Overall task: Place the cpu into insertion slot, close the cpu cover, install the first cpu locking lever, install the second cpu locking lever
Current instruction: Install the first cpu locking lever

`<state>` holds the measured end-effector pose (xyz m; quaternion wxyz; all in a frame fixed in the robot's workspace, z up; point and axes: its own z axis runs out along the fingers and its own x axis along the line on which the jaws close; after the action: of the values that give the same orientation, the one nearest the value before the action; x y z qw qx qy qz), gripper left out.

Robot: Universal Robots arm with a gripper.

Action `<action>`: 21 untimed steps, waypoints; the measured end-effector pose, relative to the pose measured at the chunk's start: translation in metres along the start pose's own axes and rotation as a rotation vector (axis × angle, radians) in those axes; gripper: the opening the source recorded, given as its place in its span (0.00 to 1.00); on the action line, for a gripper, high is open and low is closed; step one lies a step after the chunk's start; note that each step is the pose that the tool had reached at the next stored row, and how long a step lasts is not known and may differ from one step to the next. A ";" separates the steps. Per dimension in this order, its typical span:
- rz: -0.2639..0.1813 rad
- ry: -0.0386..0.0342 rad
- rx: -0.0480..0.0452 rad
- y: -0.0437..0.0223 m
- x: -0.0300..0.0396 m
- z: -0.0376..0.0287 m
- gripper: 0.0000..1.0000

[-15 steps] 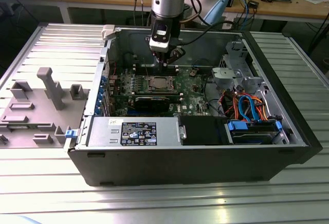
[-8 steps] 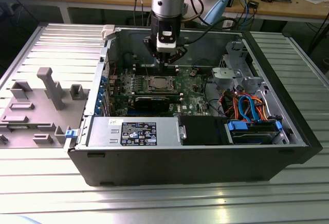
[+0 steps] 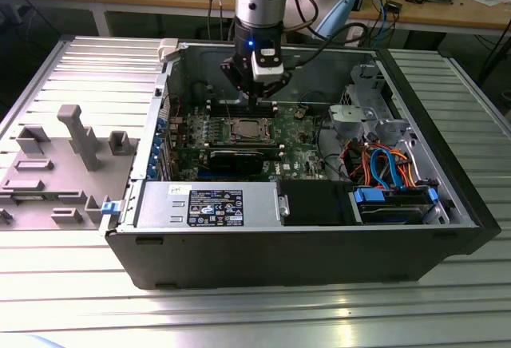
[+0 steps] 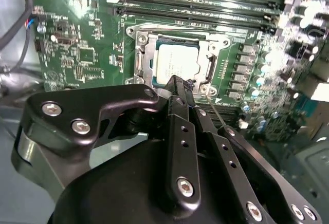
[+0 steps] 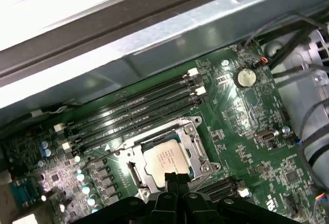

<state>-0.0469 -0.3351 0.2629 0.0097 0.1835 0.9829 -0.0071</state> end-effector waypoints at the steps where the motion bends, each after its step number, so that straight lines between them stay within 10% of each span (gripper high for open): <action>1: -0.019 -0.0002 -0.0004 0.0000 0.0000 0.0000 0.11; 9: -0.132 -0.0013 -0.0029 0.0000 0.0000 0.0000 0.11; 21: -0.138 -0.0016 -0.0030 0.0000 0.0000 0.0000 0.11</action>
<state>-0.0469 -0.3351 0.2630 0.0103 0.1155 0.9932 -0.0064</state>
